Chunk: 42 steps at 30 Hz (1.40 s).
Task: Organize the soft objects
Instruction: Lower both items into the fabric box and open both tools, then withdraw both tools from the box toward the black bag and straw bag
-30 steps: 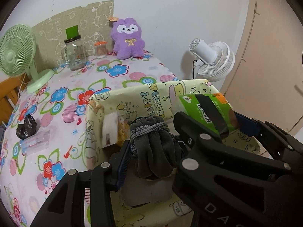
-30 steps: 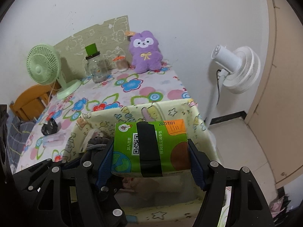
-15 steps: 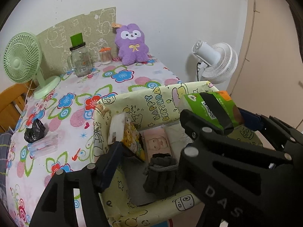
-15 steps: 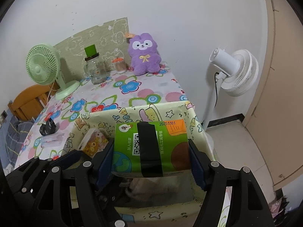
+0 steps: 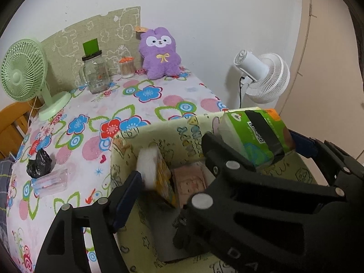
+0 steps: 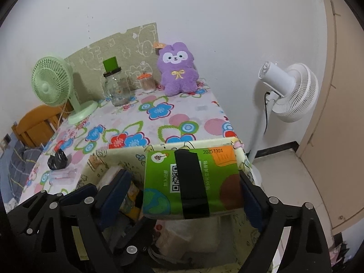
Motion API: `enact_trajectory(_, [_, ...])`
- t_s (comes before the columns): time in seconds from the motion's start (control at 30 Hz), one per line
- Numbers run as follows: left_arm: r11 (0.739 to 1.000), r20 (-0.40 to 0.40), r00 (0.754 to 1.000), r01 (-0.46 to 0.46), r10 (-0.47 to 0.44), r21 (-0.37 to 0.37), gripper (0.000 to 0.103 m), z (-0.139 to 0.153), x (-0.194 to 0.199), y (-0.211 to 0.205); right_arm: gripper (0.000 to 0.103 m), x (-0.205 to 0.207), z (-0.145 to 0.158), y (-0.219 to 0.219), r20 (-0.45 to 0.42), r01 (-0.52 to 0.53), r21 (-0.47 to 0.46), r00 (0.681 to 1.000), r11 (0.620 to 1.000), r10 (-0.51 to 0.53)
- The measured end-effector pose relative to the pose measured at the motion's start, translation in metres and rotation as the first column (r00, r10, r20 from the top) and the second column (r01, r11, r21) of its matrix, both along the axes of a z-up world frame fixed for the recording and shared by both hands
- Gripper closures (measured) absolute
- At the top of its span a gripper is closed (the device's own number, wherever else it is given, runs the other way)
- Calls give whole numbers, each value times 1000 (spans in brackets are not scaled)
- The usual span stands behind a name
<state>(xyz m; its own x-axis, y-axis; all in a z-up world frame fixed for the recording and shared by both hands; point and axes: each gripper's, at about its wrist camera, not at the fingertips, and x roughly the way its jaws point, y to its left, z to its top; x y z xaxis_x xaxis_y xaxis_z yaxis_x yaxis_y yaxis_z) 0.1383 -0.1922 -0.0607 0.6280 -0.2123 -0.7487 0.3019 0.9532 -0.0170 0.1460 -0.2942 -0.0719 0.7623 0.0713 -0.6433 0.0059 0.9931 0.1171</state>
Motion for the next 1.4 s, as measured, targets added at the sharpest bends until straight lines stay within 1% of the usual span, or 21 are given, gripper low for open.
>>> enact_trajectory(0.07, [1000,1,1000,1,-1,1,22,0,2,0,7,2,0,1,-3,-5,-7,1000,1000,5])
enact_trajectory(0.27, [1000,4,1000,5,-5,3,20,1,0,0,7,2,1,0,-10,8,-7,1000,1000,-8])
enact_trajectory(0.33, [1000,13,1000,-2,2,9,15,1,-1,0,7,-1,2,0,-8,10,-8,1000,1000,-10])
enact_trajectory(0.37, [1000,18,1000,-5,5,10,14,2,-3,1,7,-2,3,1,-5,11,-11,1000,1000,-11])
enact_trajectory(0.67, [1000,49,999,0,0,-5,13,11,-15,10,7,-16,13,8,24,11,-24,1000,1000,-10])
enact_trajectory(0.73, [1000,59,998,-5,5,-4,11,13,-18,13,7,-20,16,11,30,10,-27,999,1000,-10])
enact_trajectory(1.2, [999,110,994,-20,24,-34,7,30,-39,39,7,-46,34,35,63,15,-27,998,1000,-13])
enact_trajectory(1.4, [999,141,989,-33,37,-31,4,40,-50,53,7,-58,43,48,85,16,-21,996,1000,-14])
